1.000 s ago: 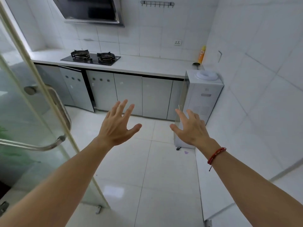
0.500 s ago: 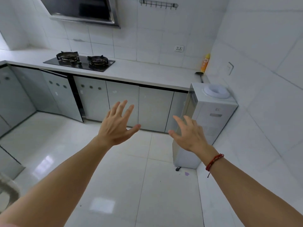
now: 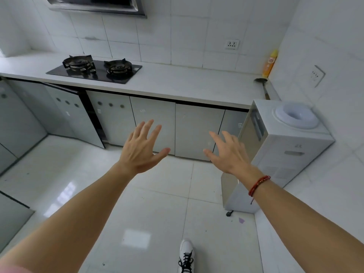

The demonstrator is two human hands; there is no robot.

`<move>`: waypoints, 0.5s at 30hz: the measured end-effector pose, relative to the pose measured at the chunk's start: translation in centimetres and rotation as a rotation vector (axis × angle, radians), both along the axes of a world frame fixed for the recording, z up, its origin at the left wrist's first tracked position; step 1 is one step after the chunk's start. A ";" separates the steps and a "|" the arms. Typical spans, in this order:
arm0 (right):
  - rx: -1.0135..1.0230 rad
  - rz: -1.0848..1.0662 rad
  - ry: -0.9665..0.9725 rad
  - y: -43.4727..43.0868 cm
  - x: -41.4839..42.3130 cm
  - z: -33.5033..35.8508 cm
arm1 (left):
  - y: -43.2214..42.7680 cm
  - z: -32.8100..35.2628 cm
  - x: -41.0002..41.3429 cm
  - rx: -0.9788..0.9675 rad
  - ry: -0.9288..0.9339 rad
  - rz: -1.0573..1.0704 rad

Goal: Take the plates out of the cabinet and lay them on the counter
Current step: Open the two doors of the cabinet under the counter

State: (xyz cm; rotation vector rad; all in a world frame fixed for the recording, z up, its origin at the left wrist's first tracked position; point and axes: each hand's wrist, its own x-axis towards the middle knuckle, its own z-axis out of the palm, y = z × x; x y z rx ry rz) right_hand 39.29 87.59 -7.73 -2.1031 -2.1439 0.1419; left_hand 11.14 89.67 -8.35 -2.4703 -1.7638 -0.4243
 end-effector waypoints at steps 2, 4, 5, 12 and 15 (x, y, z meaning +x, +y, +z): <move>-0.004 0.015 -0.005 3.4 0.1 -0.4 | 2.9 -0.5 0.1 -0.008 0.017 0.001; -0.002 0.025 0.003 7.0 0.3 -0.8 | 6.3 -0.7 0.3 -0.007 0.029 0.004; -0.002 0.029 0.008 8.9 0.5 -0.9 | 8.1 -0.7 0.6 -0.006 0.029 0.010; -0.067 0.058 -0.016 21.0 2.4 -1.7 | 19.6 -0.8 2.7 -0.047 0.027 0.053; -0.085 0.077 -0.032 24.9 2.9 -1.9 | 23.2 -1.0 3.0 -0.066 0.034 0.051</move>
